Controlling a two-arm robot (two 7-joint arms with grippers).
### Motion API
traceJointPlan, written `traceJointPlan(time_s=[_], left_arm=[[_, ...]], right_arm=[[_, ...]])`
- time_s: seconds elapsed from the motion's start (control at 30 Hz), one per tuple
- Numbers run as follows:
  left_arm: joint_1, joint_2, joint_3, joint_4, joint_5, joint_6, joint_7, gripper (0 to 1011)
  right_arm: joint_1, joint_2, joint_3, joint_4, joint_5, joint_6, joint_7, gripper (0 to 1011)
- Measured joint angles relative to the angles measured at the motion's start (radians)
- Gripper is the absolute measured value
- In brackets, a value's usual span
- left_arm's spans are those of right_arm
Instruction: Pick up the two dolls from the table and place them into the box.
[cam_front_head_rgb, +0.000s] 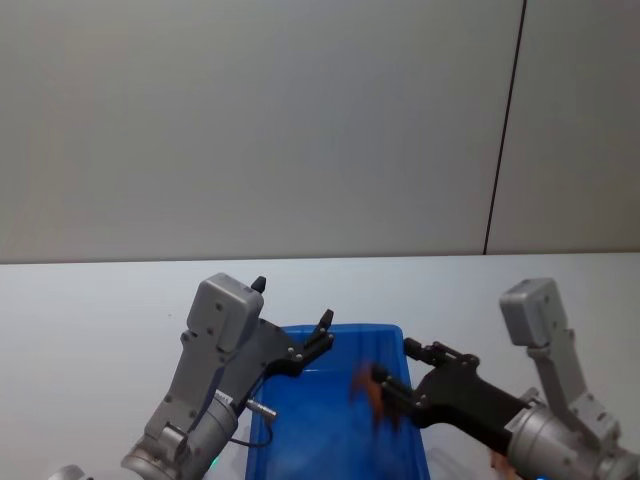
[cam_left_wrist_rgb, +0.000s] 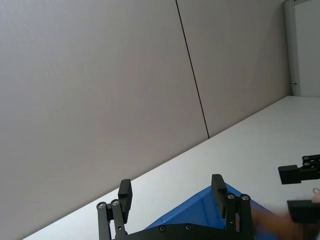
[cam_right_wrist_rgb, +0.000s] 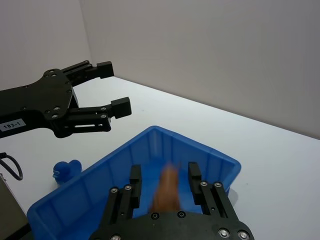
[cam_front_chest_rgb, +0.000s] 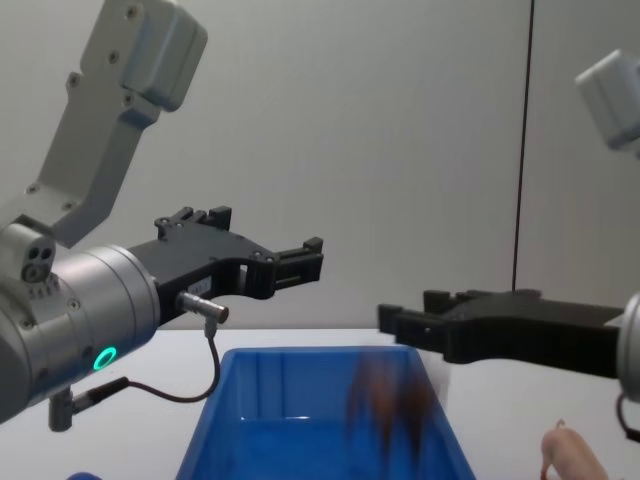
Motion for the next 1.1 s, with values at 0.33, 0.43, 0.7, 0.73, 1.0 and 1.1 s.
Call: traceJointPlan(time_s=[0.33,0.43,0.7,0.73,1.0,1.1], left_arm=[[0.0,0.0,0.0,0.0,0.0,0.0,0.0,1001],[0.0,0.0,0.0,0.0,0.0,0.0,0.0,1001],[0.0,0.0,0.0,0.0,0.0,0.0,0.0,1001],[0.0,0.0,0.0,0.0,0.0,0.0,0.0,1001],[0.0,0.0,0.0,0.0,0.0,0.0,0.0,1001],[0.0,0.0,0.0,0.0,0.0,0.0,0.0,1001]], right_arm=[[0.03,-0.023,-0.018,0.049,-0.011,-0.001,0.019,844],[0.031,-0.025,-0.02,0.053,-0.011,-0.002,0.018,919],[0.017,-0.015,-0.018,0.031,-0.008,-0.003,-0.023,1001],[0.014,-0.013,-0.018,0.027,-0.007,-0.003,-0.028,1001],[-0.027,0.013,-0.008,-0.032,-0.005,0.007,-0.107,1001],[-0.053,0.027,-0.003,-0.064,-0.005,0.015,-0.155,1001]])
